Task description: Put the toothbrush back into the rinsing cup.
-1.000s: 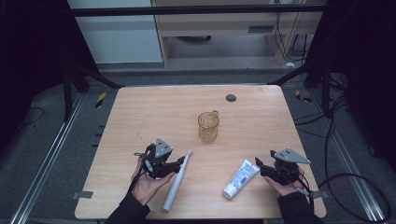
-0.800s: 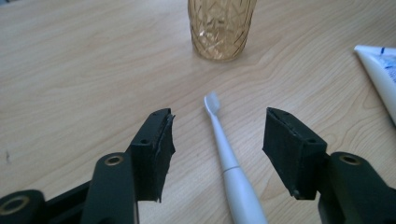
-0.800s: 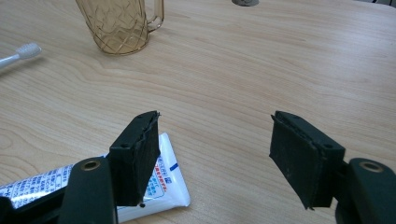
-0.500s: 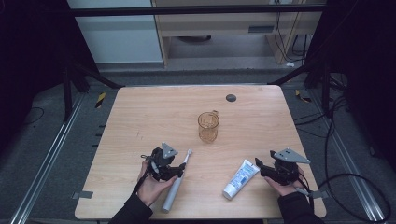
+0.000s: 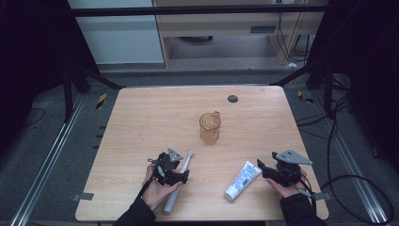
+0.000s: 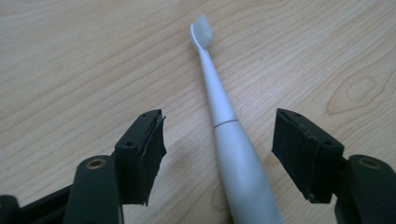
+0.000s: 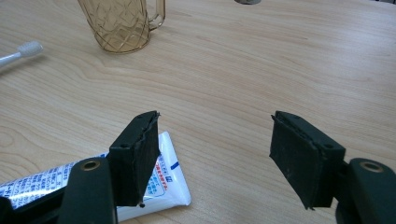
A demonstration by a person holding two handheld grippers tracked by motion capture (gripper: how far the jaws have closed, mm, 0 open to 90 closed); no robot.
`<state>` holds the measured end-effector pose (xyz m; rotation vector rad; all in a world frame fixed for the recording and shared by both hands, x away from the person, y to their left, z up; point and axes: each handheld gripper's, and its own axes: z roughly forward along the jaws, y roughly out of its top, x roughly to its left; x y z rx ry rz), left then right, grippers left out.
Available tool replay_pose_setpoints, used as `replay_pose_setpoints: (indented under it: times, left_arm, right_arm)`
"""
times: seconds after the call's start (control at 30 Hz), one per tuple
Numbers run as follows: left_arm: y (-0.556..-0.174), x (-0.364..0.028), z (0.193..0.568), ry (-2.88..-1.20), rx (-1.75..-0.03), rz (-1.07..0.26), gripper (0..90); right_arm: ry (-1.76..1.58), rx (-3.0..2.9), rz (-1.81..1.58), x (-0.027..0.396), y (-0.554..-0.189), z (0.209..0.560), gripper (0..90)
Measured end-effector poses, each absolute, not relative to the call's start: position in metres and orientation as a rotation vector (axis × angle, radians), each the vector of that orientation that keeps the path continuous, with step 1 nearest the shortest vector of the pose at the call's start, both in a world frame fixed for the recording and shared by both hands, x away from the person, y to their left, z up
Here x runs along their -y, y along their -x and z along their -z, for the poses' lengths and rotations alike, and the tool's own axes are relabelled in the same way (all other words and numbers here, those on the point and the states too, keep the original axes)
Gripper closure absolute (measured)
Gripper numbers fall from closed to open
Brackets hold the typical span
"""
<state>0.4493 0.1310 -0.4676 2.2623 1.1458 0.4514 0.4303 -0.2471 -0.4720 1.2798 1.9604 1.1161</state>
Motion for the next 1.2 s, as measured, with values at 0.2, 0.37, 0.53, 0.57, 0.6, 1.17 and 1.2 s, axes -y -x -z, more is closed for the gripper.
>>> replay_pose_setpoints:
  times: [0.2,0.37,0.53,0.57,0.6,1.17,1.2]
  left_arm:
    - [-0.451,-0.131,0.471,-2.273,-1.163,-0.423,36.4]
    - [-0.451,-0.129,0.473,-2.286,-1.17,-0.407,40.7]
    - [-0.452,-0.128,0.475,-2.294,-1.184,-0.392,44.2]
    - [-0.452,-0.128,0.476,-2.287,-1.194,-0.384,44.8]
    - [-0.452,-0.128,0.476,-2.287,-1.194,-0.384,45.3]
    - [-0.456,-0.127,0.481,-2.296,-1.223,-0.362,57.7]
    - [-0.456,-0.127,0.481,-2.295,-1.227,-0.361,58.3]
  right_arm:
    - [-1.281,-1.962,-1.116,0.247,-0.43,0.472,32.7]
    - [-1.28,-1.962,-1.116,0.247,-0.43,0.472,32.7]
    - [-1.28,-1.963,-1.115,0.247,-0.43,0.472,32.7]
    - [-1.28,-1.963,-1.115,0.247,-0.43,0.472,32.7]
    - [-1.28,-1.963,-1.115,0.247,-0.43,0.472,32.7]
    - [-1.284,-1.971,-1.115,0.246,-0.431,0.472,32.9]
    - [-1.284,-1.971,-1.114,0.246,-0.431,0.472,32.9]
